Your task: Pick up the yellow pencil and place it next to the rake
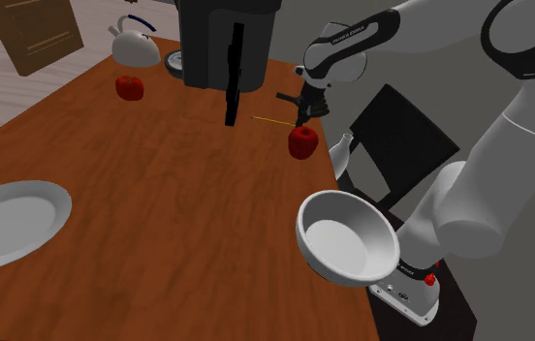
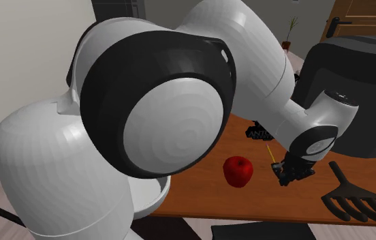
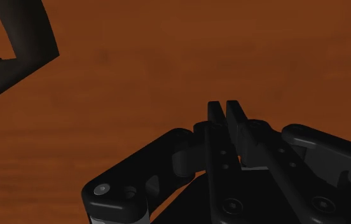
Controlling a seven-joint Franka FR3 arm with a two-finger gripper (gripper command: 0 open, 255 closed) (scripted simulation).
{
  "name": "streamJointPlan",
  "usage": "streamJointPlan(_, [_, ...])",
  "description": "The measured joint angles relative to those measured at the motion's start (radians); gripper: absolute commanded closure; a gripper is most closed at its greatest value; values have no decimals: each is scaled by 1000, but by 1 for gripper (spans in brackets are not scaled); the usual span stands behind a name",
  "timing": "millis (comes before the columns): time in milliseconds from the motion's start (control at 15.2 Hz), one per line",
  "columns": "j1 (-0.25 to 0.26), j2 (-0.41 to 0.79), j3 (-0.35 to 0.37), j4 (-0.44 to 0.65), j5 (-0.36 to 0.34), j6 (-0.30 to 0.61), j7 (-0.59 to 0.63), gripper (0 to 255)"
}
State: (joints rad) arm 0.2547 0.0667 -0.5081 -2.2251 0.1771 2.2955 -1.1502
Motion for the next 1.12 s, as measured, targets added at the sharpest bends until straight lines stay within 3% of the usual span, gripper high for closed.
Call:
streamJointPlan(264, [0,1,0,0,1,1,-1,255])
streamJointPlan(330, [0,1,0,0,1,1,-1,0])
streamJointPlan(726, [0,1,0,0,1,1,-1,0])
streamJointPlan(1122, [-1,-74,-7,46,-58,-106,40,0])
